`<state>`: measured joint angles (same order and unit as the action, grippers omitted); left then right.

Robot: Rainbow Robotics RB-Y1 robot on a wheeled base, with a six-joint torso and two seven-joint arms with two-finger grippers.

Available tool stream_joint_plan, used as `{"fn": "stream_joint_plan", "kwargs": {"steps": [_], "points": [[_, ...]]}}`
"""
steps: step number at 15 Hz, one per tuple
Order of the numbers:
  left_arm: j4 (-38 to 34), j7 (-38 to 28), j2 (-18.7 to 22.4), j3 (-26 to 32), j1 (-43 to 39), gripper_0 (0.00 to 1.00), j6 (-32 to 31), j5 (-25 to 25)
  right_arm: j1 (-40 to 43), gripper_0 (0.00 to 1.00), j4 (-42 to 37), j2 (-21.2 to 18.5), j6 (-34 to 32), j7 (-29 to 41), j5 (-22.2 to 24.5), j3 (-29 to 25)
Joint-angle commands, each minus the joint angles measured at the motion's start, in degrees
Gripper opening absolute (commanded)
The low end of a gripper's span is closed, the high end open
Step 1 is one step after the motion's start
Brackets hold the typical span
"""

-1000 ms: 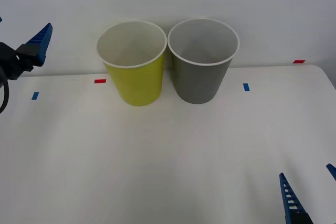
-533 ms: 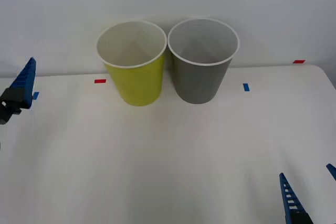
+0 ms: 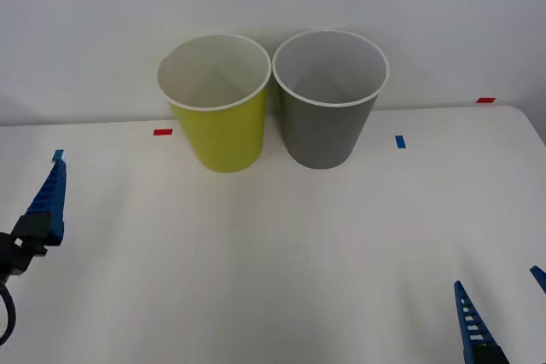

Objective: Put cans in the gray bin and PET bottles in the light green bin.

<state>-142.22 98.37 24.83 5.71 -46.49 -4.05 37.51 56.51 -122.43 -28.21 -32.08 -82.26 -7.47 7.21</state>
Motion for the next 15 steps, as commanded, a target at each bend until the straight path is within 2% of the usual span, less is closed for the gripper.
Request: {"fn": "stream_joint_plan", "kwargs": {"steps": [1,5,8,11,15], "points": [[0.02,1.30,-2.59,-2.98,-4.40,1.00,-3.33,-4.02,0.00,0.95,0.00,0.00,0.00,-0.01,0.00,0.00],[3.36,0.77,0.93,-9.14,-10.38,1.00,-14.05,-4.46,0.00,0.95,0.00,0.00,0.00,-0.01,0.00,0.00],[8.89,-0.37,4.35,-11.95,-13.72,1.00,-23.55,-6.31,0.00,0.94,0.00,0.00,0.00,-0.01,0.00,0.00],[11.79,-1.86,5.50,-13.88,-18.38,1.00,-27.24,-8.07,0.00,0.95,0.00,0.00,0.00,-0.01,0.00,0.00],[11.88,-3.62,5.50,-14.59,-24.35,1.00,-30.49,-11.58,0.00,0.95,0.00,0.00,0.00,-0.01,0.00,0.00]]}}
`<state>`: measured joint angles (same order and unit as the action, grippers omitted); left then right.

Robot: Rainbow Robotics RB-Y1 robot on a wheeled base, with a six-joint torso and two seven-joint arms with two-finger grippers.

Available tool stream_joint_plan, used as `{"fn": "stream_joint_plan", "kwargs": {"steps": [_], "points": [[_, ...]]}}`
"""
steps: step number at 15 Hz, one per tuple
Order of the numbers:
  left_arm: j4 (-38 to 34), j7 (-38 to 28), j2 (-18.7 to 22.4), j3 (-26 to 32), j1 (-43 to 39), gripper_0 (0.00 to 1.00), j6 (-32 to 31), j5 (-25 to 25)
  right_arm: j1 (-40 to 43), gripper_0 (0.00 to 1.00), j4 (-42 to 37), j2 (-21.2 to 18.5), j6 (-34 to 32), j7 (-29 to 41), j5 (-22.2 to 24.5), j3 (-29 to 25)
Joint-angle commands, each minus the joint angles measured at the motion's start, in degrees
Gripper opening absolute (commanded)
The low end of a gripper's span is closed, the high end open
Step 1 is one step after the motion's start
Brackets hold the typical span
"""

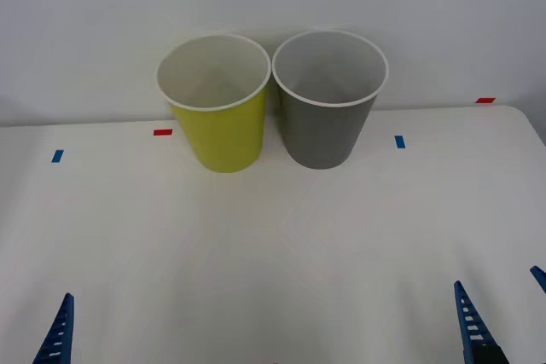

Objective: Put cans in the gray bin and PET bottles in the light green bin.

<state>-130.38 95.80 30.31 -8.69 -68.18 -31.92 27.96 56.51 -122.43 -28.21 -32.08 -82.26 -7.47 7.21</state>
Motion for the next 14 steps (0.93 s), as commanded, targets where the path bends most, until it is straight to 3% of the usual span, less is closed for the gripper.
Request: {"fn": "stream_joint_plan", "kwargs": {"steps": [1,5,14], "points": [[0.21,-1.49,0.01,-0.72,-3.63,1.00,-3.76,-2.73,0.00,0.95,0.00,0.00,0.00,0.00,0.00,0.00],[2.76,-2.46,0.01,-2.04,-4.68,1.00,-7.28,-4.05,0.00,0.94,0.00,0.00,0.00,0.00,0.00,0.00],[3.82,-2.90,0.01,-2.21,-5.21,1.00,-7.28,-4.67,0.00,0.95,0.00,0.00,0.00,0.00,0.00,0.00]]}}
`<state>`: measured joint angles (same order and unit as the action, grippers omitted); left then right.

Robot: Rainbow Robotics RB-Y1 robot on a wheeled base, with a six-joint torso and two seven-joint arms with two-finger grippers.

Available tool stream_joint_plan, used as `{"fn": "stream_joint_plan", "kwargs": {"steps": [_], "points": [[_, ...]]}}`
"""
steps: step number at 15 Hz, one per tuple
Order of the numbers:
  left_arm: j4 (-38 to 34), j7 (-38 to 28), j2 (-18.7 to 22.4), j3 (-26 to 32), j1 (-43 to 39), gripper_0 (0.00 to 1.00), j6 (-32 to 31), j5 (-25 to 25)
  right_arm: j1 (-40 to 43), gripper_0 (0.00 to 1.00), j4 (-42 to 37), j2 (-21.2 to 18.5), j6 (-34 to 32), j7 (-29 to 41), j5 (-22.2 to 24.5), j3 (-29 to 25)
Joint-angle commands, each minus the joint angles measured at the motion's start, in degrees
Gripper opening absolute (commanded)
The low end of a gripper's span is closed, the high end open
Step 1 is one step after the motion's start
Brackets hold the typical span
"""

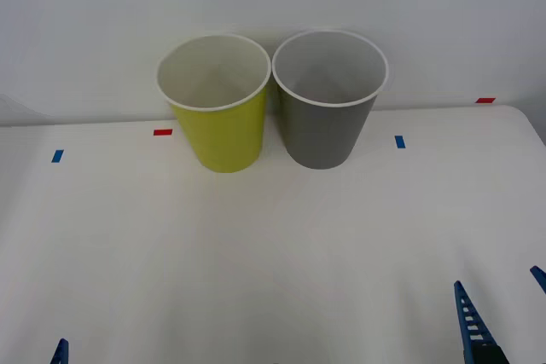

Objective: Put cans in the gray bin and PET bottles in the light green bin.

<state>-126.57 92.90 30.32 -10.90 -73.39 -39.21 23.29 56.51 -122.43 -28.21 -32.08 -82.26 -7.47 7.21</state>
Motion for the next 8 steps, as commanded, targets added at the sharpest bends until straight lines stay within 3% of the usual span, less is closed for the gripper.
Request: {"fn": "stream_joint_plan", "kwargs": {"steps": [1,8], "points": [[0.01,0.00,0.00,0.00,0.00,1.00,0.01,0.00,0.00,0.95,0.00,0.00,0.00,0.00,0.00,0.00],[0.01,0.00,0.00,0.00,0.00,1.00,0.01,0.00,0.00,0.95,0.00,0.00,0.00,0.00,0.00,0.00]]}}
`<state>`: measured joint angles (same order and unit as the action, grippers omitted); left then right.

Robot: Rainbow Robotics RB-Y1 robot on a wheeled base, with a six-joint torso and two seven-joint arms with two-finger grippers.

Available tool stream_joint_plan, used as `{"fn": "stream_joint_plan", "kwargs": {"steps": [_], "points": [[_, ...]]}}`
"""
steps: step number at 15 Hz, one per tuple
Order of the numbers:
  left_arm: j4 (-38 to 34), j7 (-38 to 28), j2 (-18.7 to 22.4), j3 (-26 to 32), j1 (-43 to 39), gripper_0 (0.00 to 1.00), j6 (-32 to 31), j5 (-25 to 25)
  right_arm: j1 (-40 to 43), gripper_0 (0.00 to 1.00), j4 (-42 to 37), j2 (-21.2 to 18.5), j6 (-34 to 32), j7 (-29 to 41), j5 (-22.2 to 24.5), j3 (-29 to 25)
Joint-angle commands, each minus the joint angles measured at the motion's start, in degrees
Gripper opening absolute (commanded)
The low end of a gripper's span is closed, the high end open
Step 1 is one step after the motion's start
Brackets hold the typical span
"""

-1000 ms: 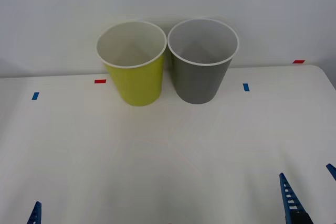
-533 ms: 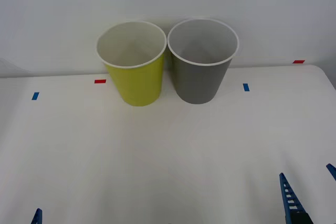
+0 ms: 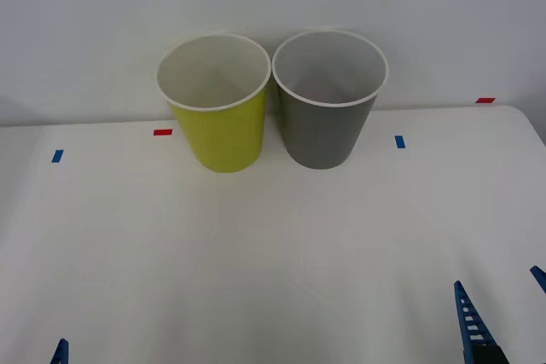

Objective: Put cans in the gray bin and PET bottles in the light green bin.

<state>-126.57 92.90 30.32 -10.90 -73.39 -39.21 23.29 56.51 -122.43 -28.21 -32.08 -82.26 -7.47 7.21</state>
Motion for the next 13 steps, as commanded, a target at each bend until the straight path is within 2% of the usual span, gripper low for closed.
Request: {"fn": "stream_joint_plan", "kwargs": {"steps": [1,13], "points": [[0.00,0.00,0.00,0.00,0.00,1.00,0.01,0.01,0.00,0.94,0.00,0.00,0.00,0.00,0.00,0.00],[0.00,0.00,0.00,0.00,0.00,1.00,0.01,0.01,0.00,0.95,0.00,0.00,0.00,0.00,0.00,0.00]]}}
